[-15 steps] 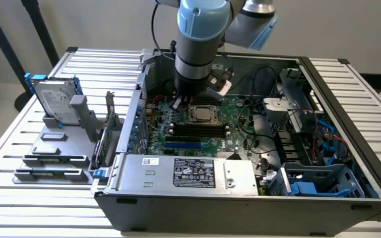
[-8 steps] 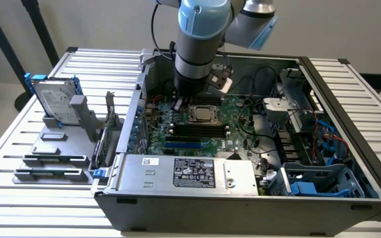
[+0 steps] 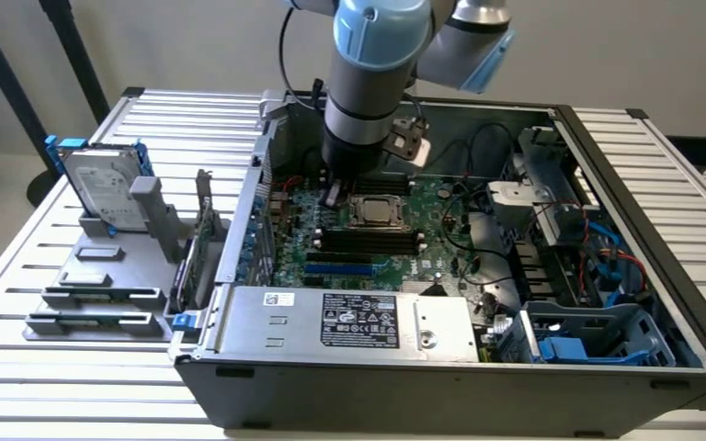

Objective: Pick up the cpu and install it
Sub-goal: 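Install the first cpu locking lever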

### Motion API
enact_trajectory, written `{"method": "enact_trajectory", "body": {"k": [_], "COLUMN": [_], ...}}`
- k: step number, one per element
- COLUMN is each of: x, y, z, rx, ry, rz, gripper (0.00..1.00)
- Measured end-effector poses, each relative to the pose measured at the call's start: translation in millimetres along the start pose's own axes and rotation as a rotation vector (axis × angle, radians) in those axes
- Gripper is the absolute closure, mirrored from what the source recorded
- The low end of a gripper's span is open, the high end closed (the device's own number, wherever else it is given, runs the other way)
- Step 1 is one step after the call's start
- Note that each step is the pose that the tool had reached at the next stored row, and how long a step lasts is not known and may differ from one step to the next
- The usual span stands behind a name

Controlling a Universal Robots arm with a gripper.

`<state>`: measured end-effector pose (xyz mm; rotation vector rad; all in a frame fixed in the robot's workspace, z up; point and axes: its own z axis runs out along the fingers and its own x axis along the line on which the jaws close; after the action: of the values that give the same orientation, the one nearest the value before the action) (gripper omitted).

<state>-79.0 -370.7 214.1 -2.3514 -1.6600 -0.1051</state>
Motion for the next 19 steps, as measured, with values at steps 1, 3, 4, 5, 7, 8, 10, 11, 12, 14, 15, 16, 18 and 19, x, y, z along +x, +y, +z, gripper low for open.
{"method": "enact_trajectory", "body": {"k": [1, 3, 4, 5, 7, 8, 10, 11, 12, 14, 15, 16, 18, 19], "x": [0.4, 1.6, 2.4, 3.6, 6.5, 8.2, 10.9, 11.5, 12.1, 13.3, 13.6, 13.5, 13.5, 13.5], "y": [-0.1, -0.4, -0.7, -1.1, -2.1, -2.7, -3.5, -3.7, -3.9, -4.4, -4.4, -4.4, -4.5, -4.5], "z": [0.2, 0.6, 1.0, 1.5, 2.6, 3.2, 4.0, 4.3, 4.4, 4.7, 4.8, 4.8, 4.8, 4.8], "rx": [0.0032, 0.0083, 0.0101, 0.0112, 0.0127, 0.0133, 0.0158, 0.0174, 0.0188, 0.0215, 0.0227, 0.0227, 0.0227, 0.0228], "ry": [-0.0026, -0.0071, -0.0091, -0.0107, -0.0134, -0.0145, -0.0177, -0.0195, -0.0216, -0.0248, -0.0264, -0.0271, -0.0273, -0.0274], "rz": [-0.015, -0.039, -0.049, -0.056, -0.067, -0.072, -0.085, -0.094, -0.103, -0.118, -0.124, -0.125, -0.125, -0.125], "gripper": [0.89, 0.89, 0.89, 0.89, 0.89, 0.89, 0.89, 0.89, 0.89, 0.89, 0.89, 0.89, 0.89, 0.89]}}
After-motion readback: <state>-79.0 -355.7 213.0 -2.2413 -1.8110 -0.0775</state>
